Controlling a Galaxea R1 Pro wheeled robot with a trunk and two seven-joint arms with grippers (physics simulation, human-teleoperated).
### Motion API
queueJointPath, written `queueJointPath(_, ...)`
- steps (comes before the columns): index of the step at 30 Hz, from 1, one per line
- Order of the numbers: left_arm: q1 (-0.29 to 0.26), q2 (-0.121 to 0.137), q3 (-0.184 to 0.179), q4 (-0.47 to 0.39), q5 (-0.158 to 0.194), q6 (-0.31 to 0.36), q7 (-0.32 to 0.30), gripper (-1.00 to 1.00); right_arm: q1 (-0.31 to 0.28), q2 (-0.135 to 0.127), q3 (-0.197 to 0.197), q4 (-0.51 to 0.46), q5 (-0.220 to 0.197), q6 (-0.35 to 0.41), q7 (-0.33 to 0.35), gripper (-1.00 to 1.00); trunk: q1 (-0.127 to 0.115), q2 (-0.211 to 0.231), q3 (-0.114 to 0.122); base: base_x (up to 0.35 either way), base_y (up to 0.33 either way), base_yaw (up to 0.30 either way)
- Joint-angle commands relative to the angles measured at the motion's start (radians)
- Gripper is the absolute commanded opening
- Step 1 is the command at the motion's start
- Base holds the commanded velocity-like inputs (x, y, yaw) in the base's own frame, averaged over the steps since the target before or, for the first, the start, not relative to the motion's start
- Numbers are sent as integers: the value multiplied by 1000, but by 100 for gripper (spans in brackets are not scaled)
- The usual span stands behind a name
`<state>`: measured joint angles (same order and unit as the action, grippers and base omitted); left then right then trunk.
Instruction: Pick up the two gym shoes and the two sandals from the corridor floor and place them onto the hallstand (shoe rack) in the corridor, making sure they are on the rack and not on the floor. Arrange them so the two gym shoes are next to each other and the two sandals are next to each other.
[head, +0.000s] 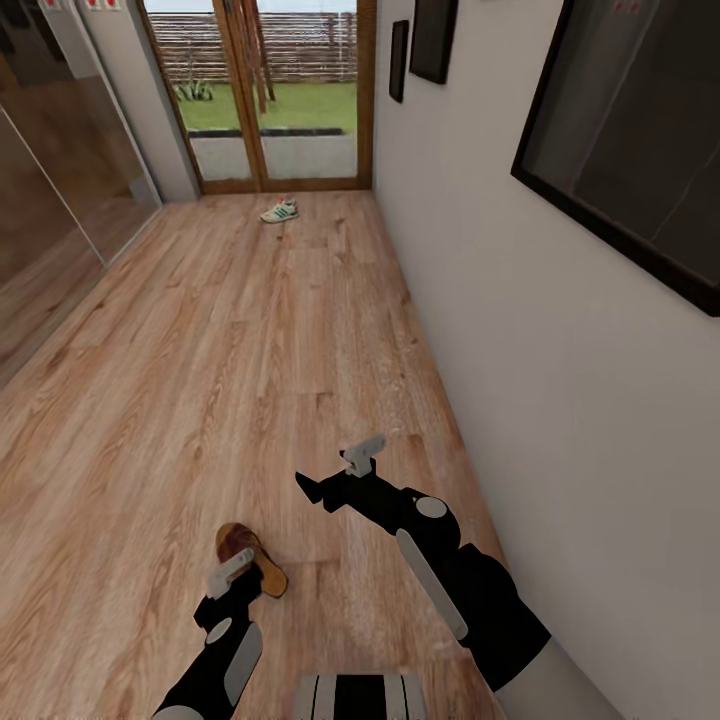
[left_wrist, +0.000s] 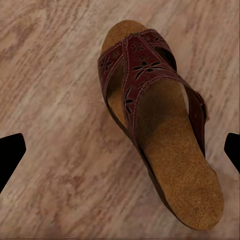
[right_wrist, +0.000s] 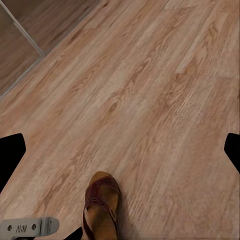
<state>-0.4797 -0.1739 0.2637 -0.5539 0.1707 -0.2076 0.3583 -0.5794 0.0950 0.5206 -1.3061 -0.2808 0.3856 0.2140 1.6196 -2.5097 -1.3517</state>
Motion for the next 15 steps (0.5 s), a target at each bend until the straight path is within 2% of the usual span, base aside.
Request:
queueJointPath(1, 0, -1, 2, 0, 10, -6, -2, 100, 0, 0, -1, -1, -6, 6, 1, 100, 0, -1, -6, 0, 0, -46)
queueJointPath(15, 0, -1, 1, 0, 10, -6, -4, 100, 0, 0, -1, -1, -6, 6, 1, 100, 6, -4, -74, 0, 0, -82)
